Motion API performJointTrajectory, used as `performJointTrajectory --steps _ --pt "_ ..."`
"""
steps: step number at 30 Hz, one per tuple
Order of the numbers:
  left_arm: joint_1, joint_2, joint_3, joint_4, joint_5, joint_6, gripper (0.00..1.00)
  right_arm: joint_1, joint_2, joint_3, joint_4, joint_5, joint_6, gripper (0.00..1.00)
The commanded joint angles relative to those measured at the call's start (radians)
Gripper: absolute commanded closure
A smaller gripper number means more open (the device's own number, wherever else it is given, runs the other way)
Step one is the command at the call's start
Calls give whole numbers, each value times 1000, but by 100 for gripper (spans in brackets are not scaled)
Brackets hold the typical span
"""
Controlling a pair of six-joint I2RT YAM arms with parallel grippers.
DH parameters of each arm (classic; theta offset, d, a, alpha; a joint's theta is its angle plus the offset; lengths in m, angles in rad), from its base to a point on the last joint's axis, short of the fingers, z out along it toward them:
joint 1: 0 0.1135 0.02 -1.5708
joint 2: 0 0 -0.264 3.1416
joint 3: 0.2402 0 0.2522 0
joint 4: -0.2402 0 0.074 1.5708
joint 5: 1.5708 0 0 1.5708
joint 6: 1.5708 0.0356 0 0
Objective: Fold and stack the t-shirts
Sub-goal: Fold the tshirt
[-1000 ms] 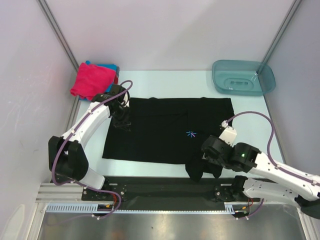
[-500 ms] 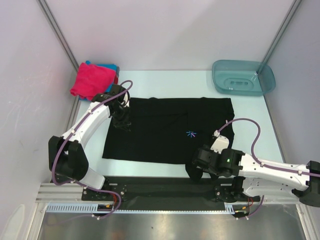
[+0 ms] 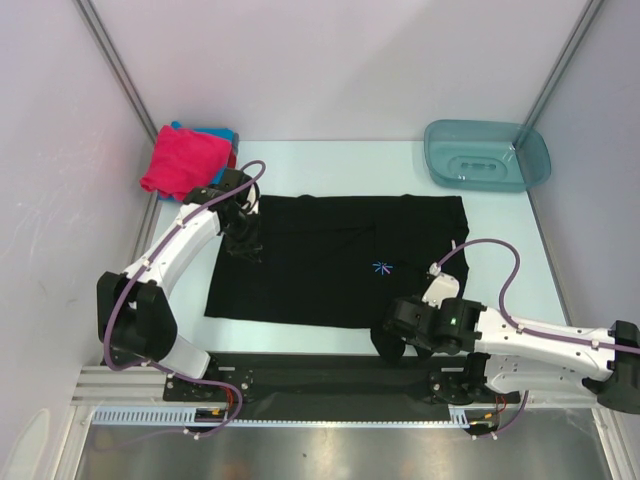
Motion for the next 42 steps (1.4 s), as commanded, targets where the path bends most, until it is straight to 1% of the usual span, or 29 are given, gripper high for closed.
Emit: performJointTrajectory --steps 1,3,5,6,7,10,11,12,13,14,15,16,17,21,25,30,31,33,35,36,38,40,42 --pt "7 1 5 11 13 22 77 -15 -11 10 -19 61 16 100" --pt "7 1 3 14 14 22 77 -40 -17 19 -7 81 -28 100" --pt "7 2 2 12 16 22 77 -116 -25 18 35 78 -86 100" --pt "7 4 2 12 17 24 77 -142 -23 18 53 69 -150 100" --pt "7 4 2 12 16 22 77 -203 -23 15 91 64 -181 100" --pt "7 4 3 11 16 22 77 -294 -11 19 153 39 -322 100" --pt "7 4 3 11 19 24 77 -346 -5 21 194 33 -356 100" --pt "9 5 5 11 17 24 77 -372 9 19 216 12 -388 100" --pt "7 5 5 11 17 24 77 -397 18 19 240 1 -455 100" --pt "7 7 3 9 14 24 77 -455 26 19 287 -16 -490 100" --pt "7 7 5 9 16 24 77 -477 39 19 312 -46 -522 100" --pt "7 11 7 9 16 25 78 -522 64 24 353 -57 -577 100" --pt "9 11 7 8 16 22 77 -523 81 27 372 -66 -603 100" --pt "10 24 10 3 14 22 77 -638 151 50 466 -126 -709 100" --pt "12 39 16 0 20 22 77 -721 248 88 567 -188 -806 100" --pt "15 56 23 -6 23 21 77 -790 406 153 654 -230 -916 99" --pt "16 60 26 -6 22 19 77 -814 432 176 680 -241 -927 97" --pt "18 68 28 -6 23 19 77 -831 499 202 693 -246 -954 69" --pt "18 77 30 -7 26 19 77 -847 535 240 705 -216 -970 47" --pt "18 82 34 -11 26 19 77 -853 564 254 705 -209 -978 45" --pt "18 93 40 -14 29 22 77 -851 569 314 687 -170 -1016 44" --pt "19 97 46 -17 29 24 77 -856 540 341 676 -186 -1040 43" --pt "18 103 53 -18 31 24 77 -860 514 406 609 -194 -1030 43"
